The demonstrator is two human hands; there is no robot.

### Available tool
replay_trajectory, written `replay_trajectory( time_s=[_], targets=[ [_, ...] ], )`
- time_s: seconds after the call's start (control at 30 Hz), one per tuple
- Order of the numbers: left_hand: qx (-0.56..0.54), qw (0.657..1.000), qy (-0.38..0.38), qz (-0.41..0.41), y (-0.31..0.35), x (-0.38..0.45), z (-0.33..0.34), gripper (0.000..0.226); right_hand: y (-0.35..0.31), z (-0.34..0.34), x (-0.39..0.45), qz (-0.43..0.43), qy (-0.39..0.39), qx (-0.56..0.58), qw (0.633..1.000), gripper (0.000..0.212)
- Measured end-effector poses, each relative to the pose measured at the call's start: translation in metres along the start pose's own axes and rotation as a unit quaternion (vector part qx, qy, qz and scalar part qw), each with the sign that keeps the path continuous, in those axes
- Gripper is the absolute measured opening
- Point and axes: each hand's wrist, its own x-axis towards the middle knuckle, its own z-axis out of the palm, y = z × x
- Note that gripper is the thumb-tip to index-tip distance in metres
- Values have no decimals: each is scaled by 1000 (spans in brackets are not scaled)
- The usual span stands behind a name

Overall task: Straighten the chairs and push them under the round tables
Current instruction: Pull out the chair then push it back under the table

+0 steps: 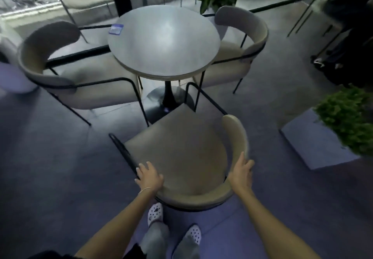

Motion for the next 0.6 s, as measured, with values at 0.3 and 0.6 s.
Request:
replay_trajectory(
  time_s=[0.3, 0.6],
  targets=[
    [-184, 975, 37, -115, 1, -6, 33, 91, 7, -5, 56, 29, -35, -6, 999, 100],
    [-158, 979, 46, -124, 3, -10, 31, 91, 21, -5, 47, 37, -47, 4, 998, 110]
  ],
)
